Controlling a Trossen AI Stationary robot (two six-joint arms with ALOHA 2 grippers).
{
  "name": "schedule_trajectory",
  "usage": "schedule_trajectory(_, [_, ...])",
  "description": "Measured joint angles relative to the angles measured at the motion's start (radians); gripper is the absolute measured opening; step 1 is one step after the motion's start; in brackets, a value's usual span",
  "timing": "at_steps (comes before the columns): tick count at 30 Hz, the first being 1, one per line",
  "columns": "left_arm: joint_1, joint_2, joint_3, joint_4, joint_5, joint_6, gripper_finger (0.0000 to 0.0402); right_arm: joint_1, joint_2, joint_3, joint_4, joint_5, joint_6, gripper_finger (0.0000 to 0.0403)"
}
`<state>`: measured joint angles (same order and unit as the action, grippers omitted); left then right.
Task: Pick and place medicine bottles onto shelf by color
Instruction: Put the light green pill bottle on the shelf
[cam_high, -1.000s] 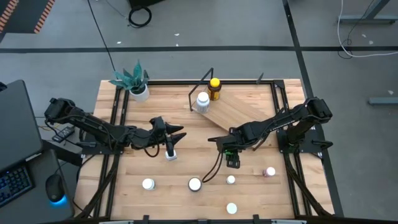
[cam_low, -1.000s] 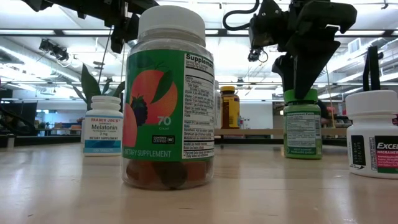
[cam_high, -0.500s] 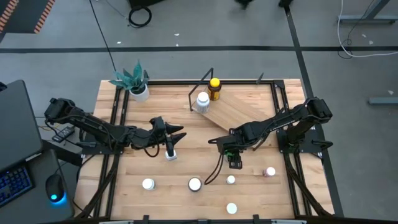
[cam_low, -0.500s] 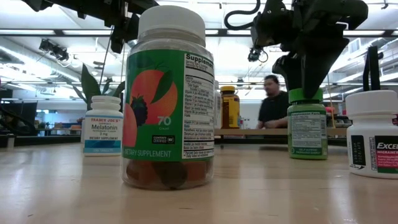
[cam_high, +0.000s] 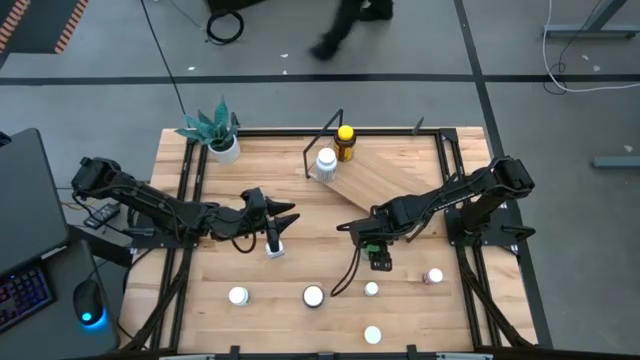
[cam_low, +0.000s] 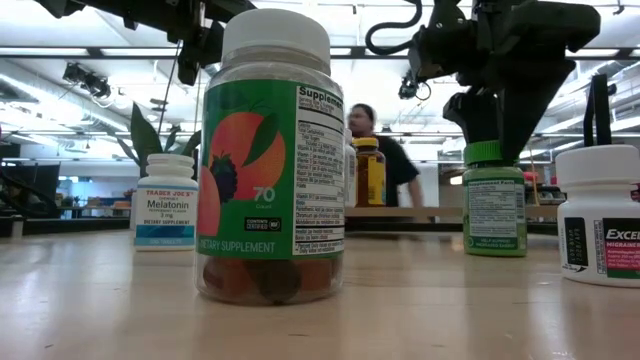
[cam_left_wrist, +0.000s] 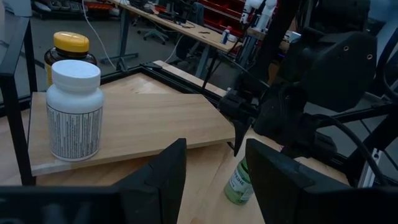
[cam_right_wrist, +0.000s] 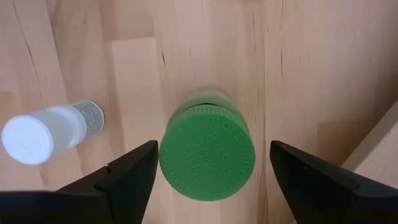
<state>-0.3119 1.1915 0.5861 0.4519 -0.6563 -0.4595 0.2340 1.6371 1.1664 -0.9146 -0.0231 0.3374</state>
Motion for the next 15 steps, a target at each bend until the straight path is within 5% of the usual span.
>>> schedule_trajectory(9, [0.0, 0.0, 0.0, 0.0, 0.0, 0.0, 0.0172, 0.0, 0.0, 0.0, 0.009, 0.005, 0.003, 0.029])
schedule_trajectory(15, [0.0, 0.0, 0.0, 0.0, 0.0, 0.0, 0.0172, 0.0, 0.0, 0.0, 0.009, 0.007, 0.004, 0.0219])
